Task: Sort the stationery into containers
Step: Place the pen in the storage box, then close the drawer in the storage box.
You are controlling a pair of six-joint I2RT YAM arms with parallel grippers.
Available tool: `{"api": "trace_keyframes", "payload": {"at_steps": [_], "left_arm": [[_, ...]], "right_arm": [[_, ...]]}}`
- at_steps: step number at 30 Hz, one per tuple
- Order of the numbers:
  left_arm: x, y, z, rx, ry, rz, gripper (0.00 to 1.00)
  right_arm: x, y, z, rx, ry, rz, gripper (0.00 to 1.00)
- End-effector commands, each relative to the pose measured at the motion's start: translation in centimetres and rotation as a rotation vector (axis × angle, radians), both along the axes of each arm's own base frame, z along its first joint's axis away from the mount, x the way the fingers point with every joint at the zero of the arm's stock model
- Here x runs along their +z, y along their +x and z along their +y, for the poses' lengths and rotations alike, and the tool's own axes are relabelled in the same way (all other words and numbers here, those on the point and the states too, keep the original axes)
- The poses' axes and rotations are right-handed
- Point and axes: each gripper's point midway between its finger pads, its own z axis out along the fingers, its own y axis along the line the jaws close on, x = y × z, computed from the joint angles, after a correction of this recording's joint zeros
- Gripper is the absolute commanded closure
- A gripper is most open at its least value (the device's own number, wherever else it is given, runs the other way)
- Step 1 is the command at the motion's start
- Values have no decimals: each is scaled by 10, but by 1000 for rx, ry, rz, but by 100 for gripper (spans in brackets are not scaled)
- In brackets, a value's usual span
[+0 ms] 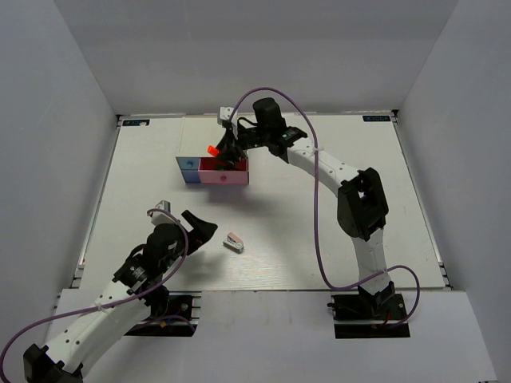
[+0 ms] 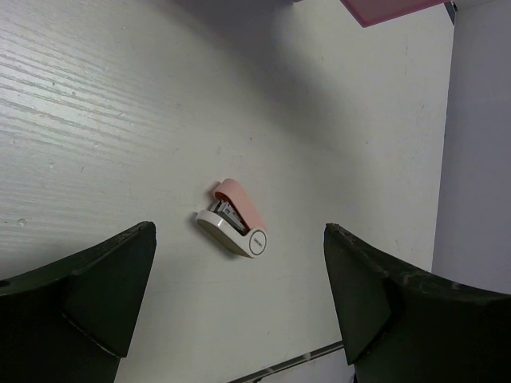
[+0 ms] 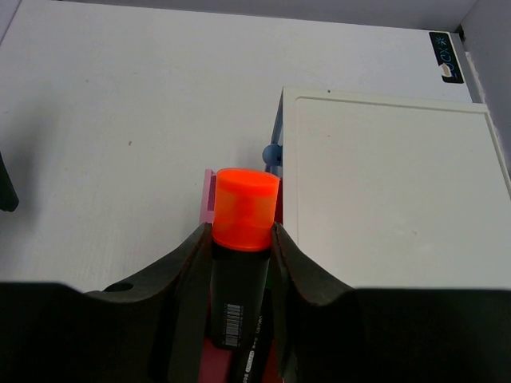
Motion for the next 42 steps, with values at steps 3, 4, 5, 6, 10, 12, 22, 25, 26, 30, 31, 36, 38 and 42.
{"api": "trace_keyframes", "payload": {"at_steps": [3,4,5,6,10,12,22,25,26,30,31,36,38,42], "left_arm": [[-3,0,4,16,10,4,5],[-3,0,4,16,10,4,5],[-3,0,4,16,10,4,5],[-5,-1,5,16,15,11,5],[-5,-1,5,16,16,11,5],[-3,0,4,16,10,4,5],[-5,1,3,16,15,11,5],[-5,1,3,16,16,11,5],[-5,1,3,16,16,11,5],[-7,1,3,20,13,22,5],[-7,1,3,20,13,22,5],[-7,2,2,20,13,22,5],[-9,2,3,20,19,29,5],[-11,2,3,20,24,37,5]], "right_arm": [[4,13,0,-30,2,-70,57],[2,13,-3,-33,-3,-77,52],[3,13,-4,-35,-5,-82,47],[4,11,-5,-40,-7,-85,36],[17,10,-12,-52,4,-97,31],[34,3,-15,-46,33,-99,41],[27,-53,-30,190,-2,-75,100],[7,-59,-30,221,-74,-101,100],[-1,-63,-30,224,-105,-89,100],[-24,-52,-30,151,-220,-118,100],[-30,-43,-32,106,-250,-137,100],[-38,-27,-31,-33,-291,-163,100],[-41,-16,-31,-100,-310,-182,100],[-45,0,-31,-191,-337,-208,100]]}}
